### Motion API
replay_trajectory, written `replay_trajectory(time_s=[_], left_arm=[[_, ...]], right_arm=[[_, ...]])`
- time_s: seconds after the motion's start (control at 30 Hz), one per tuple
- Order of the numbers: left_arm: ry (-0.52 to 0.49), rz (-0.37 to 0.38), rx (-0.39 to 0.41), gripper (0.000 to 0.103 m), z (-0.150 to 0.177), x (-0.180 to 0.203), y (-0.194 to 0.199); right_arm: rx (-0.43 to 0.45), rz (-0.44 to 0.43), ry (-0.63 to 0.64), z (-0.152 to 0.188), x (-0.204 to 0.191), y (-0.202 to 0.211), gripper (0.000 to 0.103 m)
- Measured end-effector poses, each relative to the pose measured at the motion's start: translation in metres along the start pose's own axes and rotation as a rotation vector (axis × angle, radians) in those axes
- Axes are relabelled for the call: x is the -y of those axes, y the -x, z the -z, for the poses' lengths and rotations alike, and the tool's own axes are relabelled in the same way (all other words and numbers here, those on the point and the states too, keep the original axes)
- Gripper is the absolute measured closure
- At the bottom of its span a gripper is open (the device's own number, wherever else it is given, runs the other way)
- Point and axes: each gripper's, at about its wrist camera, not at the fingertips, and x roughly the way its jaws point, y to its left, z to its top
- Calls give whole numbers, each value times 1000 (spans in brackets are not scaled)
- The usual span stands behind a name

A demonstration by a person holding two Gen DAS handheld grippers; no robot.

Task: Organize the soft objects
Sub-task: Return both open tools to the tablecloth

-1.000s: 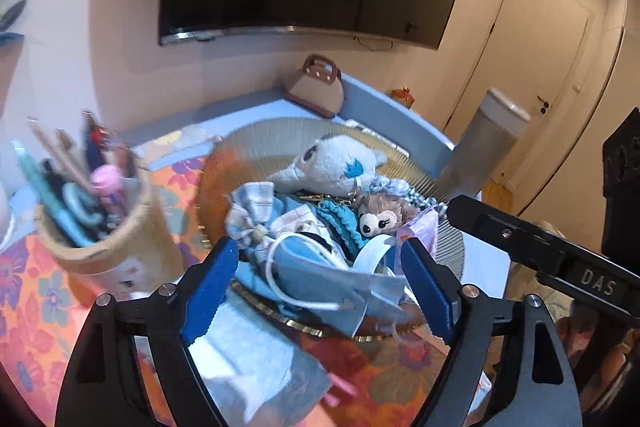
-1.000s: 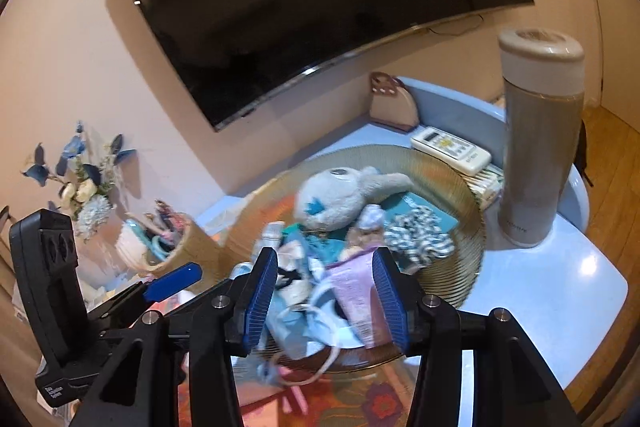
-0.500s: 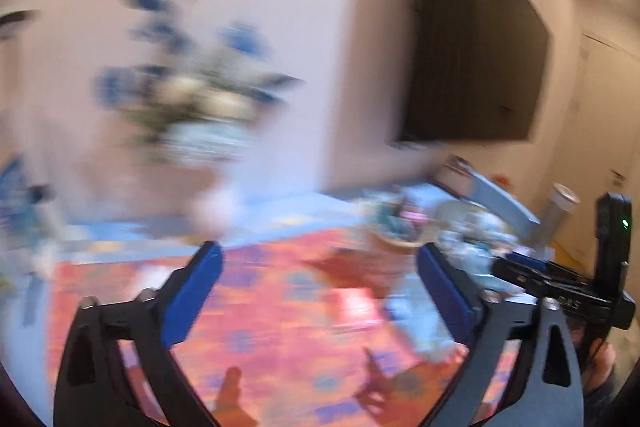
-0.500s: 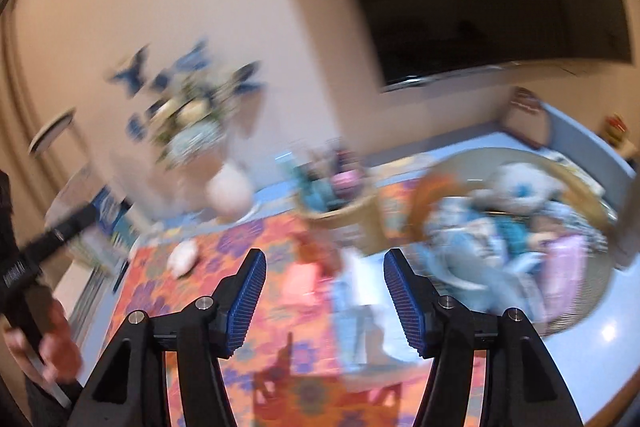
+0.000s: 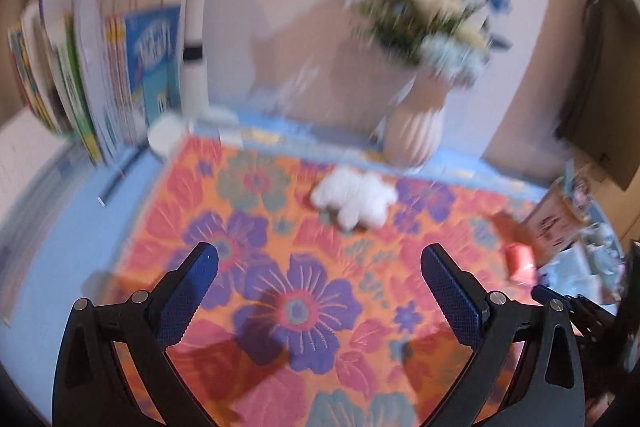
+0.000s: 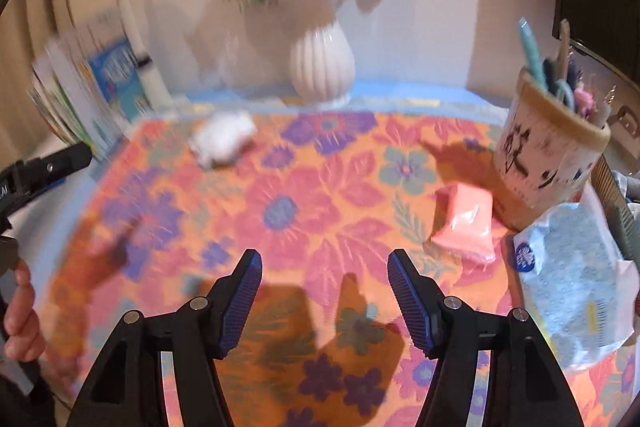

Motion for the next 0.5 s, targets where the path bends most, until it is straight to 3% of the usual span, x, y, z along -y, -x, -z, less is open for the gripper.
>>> replay_trajectory(time_s=[0.17,0.23,0.37,0.5], left_arm=[[12,-65,-43,1,31,7,-51],[5,-103,-52,2,36,7,-57],[-25,-140,-47,1,38,13,-57],[-52,-132,-37,1,39,17,-56]], right_arm=[[-45,53,40,21,2,-30,39],[-68,59,39,22,2,-36,38],[-66,102,62,21,-3,-37,20],[-73,81,42,19,1,-38,20]])
